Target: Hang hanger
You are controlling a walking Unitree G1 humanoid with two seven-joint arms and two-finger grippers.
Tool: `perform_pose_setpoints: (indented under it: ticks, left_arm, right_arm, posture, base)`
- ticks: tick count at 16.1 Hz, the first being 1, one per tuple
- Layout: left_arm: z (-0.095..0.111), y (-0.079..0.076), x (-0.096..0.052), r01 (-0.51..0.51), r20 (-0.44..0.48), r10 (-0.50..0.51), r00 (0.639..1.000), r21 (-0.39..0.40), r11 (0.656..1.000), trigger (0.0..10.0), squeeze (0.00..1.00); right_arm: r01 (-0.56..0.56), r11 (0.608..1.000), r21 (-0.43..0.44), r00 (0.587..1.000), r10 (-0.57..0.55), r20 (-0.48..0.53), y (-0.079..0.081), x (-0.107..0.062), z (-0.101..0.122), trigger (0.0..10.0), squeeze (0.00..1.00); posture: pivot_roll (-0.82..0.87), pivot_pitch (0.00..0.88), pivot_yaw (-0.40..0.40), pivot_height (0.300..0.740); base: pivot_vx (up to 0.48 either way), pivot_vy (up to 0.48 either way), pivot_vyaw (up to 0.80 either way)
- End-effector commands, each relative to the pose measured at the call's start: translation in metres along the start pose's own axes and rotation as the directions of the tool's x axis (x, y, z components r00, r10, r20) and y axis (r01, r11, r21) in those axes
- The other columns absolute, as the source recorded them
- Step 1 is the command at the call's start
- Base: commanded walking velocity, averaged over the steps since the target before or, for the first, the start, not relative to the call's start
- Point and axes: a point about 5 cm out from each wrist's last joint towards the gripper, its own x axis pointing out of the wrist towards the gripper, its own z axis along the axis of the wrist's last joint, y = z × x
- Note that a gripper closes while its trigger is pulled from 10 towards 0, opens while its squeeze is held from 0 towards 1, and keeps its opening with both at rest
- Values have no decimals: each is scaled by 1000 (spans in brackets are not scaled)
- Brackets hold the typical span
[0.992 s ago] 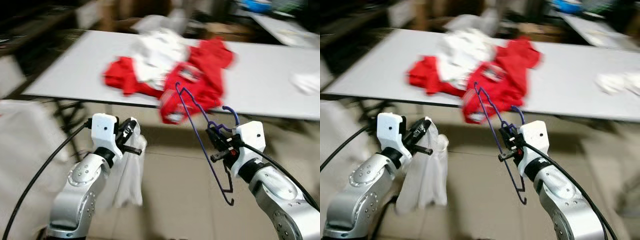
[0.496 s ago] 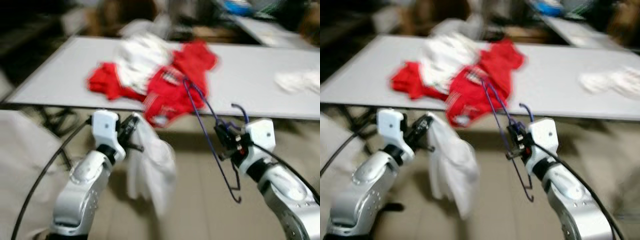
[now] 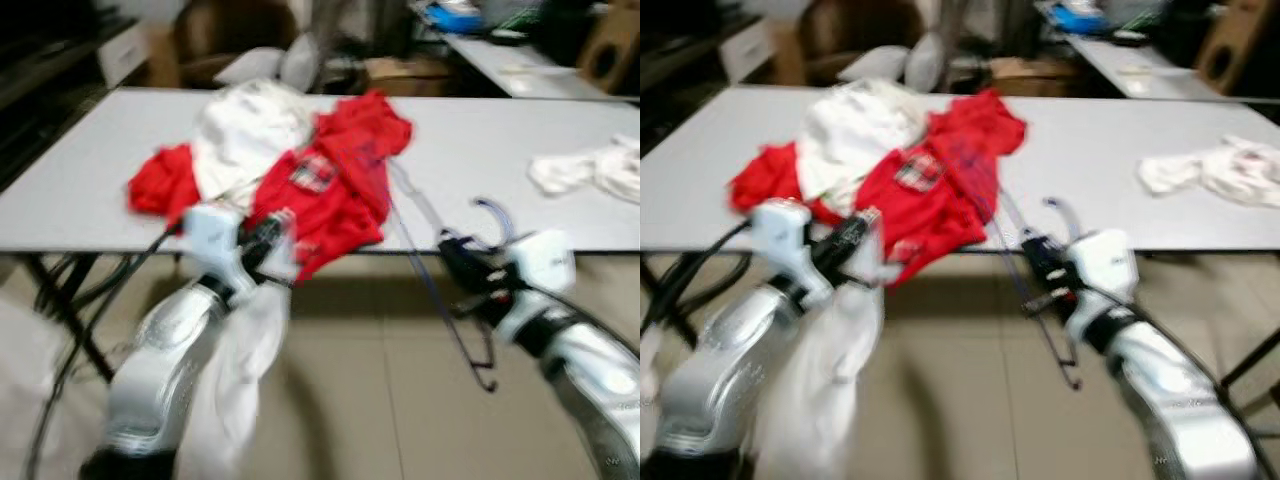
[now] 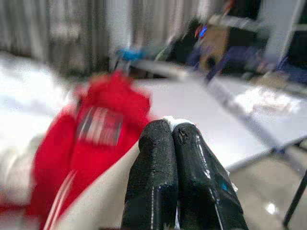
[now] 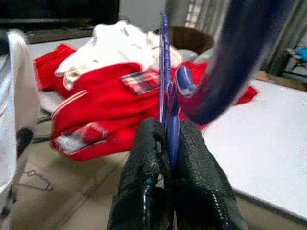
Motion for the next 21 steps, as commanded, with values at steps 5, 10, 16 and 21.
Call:
perform_pose_setpoints:
  ticks: [5,10,16,21]
  left_arm:
    - [28,13,19,7,74,-10,997,48,999,10000,0]
    - [43,28,44,-53,91,44,995,98,994,10000,0]
    - [106,42,82,-7,226,-26,974,144,990,10000,0]
    - [183,-11,94,292,421,-314,851,117,949,10000,0]
  right_arm:
    - [-240,971,6,969,240,55,-2,-17,24,10000,0]
    - [-421,907,31,907,419,49,5,-28,34,10000,0]
    - [-596,799,80,800,599,-22,16,-35,36,10000,0]
    - [-617,787,-9,786,616,-46,36,15,32,10000,0]
  posture:
    - [26,0,-10,740]
    - [26,0,-17,740]
    - [24,0,-11,740]
    - [42,0,-24,740]
  base:
    - [409,0,0]
    - [441,0,0]
    - [441,0,0]
    - [436,0,0]
